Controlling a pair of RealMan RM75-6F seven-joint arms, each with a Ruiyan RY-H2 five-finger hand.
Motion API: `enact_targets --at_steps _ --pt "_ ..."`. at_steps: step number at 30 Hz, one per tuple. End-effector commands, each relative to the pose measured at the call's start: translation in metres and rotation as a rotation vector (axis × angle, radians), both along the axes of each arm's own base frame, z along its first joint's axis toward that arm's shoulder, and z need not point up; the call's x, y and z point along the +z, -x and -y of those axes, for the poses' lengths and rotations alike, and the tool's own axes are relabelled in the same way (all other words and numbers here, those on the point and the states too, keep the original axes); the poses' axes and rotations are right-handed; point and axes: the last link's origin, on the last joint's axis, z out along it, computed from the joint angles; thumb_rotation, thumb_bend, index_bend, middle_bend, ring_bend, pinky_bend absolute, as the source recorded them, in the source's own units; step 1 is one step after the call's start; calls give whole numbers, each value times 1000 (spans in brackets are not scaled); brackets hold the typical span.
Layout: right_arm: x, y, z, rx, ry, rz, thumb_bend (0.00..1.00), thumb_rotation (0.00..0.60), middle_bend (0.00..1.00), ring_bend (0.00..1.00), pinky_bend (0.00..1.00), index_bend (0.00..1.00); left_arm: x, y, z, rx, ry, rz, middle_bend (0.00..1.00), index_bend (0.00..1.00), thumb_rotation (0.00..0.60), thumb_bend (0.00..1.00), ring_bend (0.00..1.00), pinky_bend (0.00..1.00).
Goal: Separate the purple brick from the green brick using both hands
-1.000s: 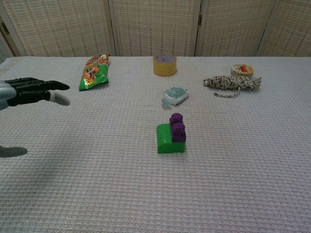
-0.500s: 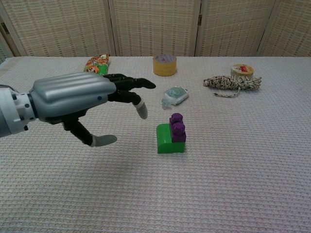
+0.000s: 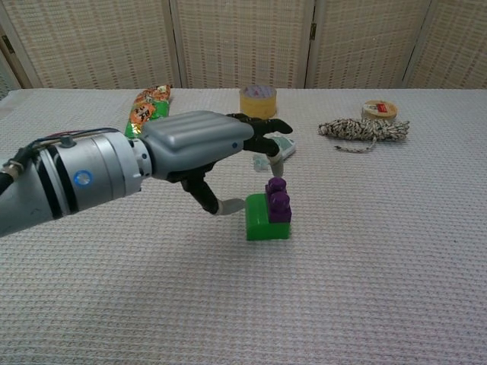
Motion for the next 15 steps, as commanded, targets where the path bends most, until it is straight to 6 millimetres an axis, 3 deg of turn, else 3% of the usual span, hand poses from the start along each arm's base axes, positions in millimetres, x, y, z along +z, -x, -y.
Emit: enact_targets --at_steps 1,7,15 --pt "1 1 1 0 -5 4 385 600 0 0 0 0 -15 -7 -2 6 8 -14 0 300 600 423 0 0" --pt "1 3 5 -12 -16 7 385 600 0 0 0 0 -32 -15 -3 70 18 2 0 191 600 418 0 0" --pt "5 5 6 -15 -12 18 384 600 0 0 0 0 -43 -18 -8 164 11 47 0 141 600 289 0 0"
